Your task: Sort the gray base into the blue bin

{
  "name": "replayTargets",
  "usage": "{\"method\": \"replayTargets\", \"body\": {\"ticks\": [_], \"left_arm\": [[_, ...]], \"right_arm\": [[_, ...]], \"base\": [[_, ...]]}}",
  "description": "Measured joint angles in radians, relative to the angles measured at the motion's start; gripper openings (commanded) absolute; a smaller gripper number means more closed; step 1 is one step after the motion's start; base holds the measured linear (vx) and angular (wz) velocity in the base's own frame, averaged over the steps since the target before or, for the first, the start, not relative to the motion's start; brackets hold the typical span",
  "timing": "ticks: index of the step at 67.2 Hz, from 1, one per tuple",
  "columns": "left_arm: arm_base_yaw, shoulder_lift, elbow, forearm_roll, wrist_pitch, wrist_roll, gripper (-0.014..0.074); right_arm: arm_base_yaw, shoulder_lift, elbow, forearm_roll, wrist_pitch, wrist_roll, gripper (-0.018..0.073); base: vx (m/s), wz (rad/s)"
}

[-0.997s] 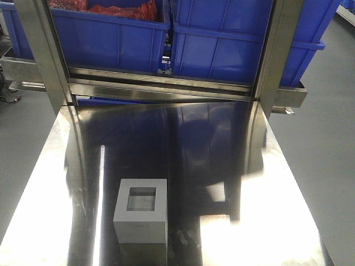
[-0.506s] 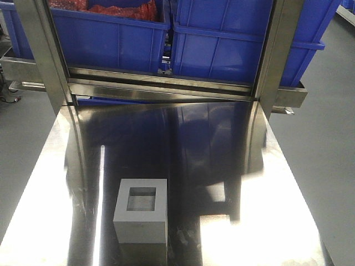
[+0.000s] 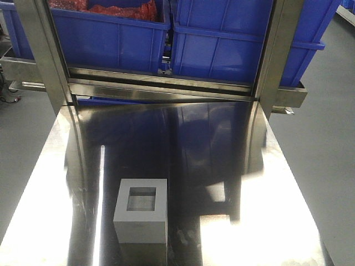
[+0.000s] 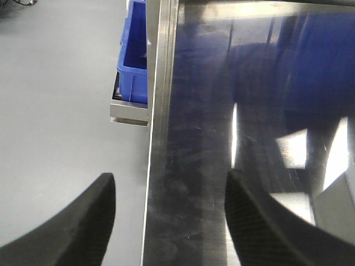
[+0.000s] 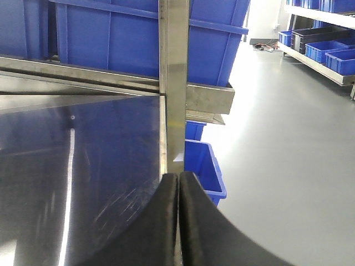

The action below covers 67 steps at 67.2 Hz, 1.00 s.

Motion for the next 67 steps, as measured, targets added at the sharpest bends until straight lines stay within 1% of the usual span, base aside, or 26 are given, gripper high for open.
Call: {"method": "replayTargets", "body": {"ticks": [3,10,14,18,22,25,26,27,29,30,32,33,35,37,40,44,46,49,54,59,67], "left_arm": [[0.000,0.000,0.000,0.000,-0.001,-0.007,0.0429],[0.000,0.003,-0.007,-0.010,-0.001,-0.050,0.0429],[0.000,0.016,-0.024,-0.052,0.012,-0.056,0.0429],[0.000,0.041,-0.046,-0.117,0.031,-0.029,0.0429],[0.000,0.075,-0.077,-0.221,0.058,0.040,0.0429],[0.000,0.102,-0.096,-0.318,0.081,0.126,0.0429],[0.000,0.106,-0.100,-0.333,0.084,0.153,0.0429],[0.000,0.118,-0.109,-0.379,0.093,0.194,0.0429],[0.000,0.134,-0.125,-0.444,0.108,0.250,0.0429],[0.000,0.141,-0.131,-0.494,0.113,0.278,0.0429],[0.000,0.161,-0.142,-0.562,0.122,0.334,0.0429],[0.000,0.168,-0.148,-0.596,0.127,0.375,0.0429],[0.000,0.180,-0.157,-0.662,0.136,0.415,0.0429],[0.000,0.200,-0.168,-0.740,0.148,0.477,0.0429],[0.000,0.229,-0.180,-0.823,0.166,0.559,0.0429],[-0.003,0.263,-0.199,-0.913,0.193,0.632,0.0429],[-0.010,0.285,-0.209,-0.943,0.202,0.665,0.0429],[-0.026,0.312,-0.222,-0.963,0.206,0.693,0.0429],[-0.064,0.353,-0.247,-0.978,0.206,0.711,0.0429],[-0.128,0.389,-0.274,-0.979,0.198,0.717,0.0429],[-0.232,0.441,-0.310,-0.980,0.149,0.717,0.0429]], "right_arm": [[0.000,0.000,0.000,0.000,0.000,0.000,-0.0005],[0.000,0.000,0.000,0.000,0.000,0.000,-0.0005],[0.000,0.000,0.000,0.000,0.000,0.000,-0.0005],[0.000,0.000,0.000,0.000,0.000,0.000,-0.0005],[0.000,0.000,0.000,0.000,0.000,0.000,-0.0005],[0.000,0.000,0.000,0.000,0.000,0.000,-0.0005],[0.000,0.000,0.000,0.000,0.000,0.000,-0.0005],[0.000,0.000,0.000,0.000,0.000,0.000,-0.0005],[0.000,0.000,0.000,0.000,0.000,0.000,-0.0005],[0.000,0.000,0.000,0.000,0.000,0.000,-0.0005],[0.000,0.000,0.000,0.000,0.000,0.000,-0.0005],[0.000,0.000,0.000,0.000,0.000,0.000,-0.0005],[0.000,0.000,0.000,0.000,0.000,0.000,-0.0005],[0.000,0.000,0.000,0.000,0.000,0.000,-0.0005],[0.000,0.000,0.000,0.000,0.000,0.000,-0.0005],[0.000,0.000,0.000,0.000,0.000,0.000,-0.0005],[0.000,0.000,0.000,0.000,0.000,0.000,-0.0005],[0.000,0.000,0.000,0.000,0.000,0.000,-0.0005],[0.000,0.000,0.000,0.000,0.000,0.005,-0.0005],[0.000,0.000,0.000,0.000,0.000,0.000,-0.0005],[0.000,0.000,0.000,0.000,0.000,0.000,-0.0005]], "base": [[0.00,0.00],[0.00,0.00],[0.00,0.00],[0.00,0.00],[0.00,0.00],[0.00,0.00],[0.00,0.00],[0.00,0.00],[0.00,0.00],[0.00,0.00],[0.00,0.00],[0.00,0.00],[0.00,0.00],[0.00,0.00],[0.00,0.00],[0.00,0.00],[0.00,0.00],[0.00,0.00],[0.00,0.00],[0.00,0.00],[0.00,0.00]]}}
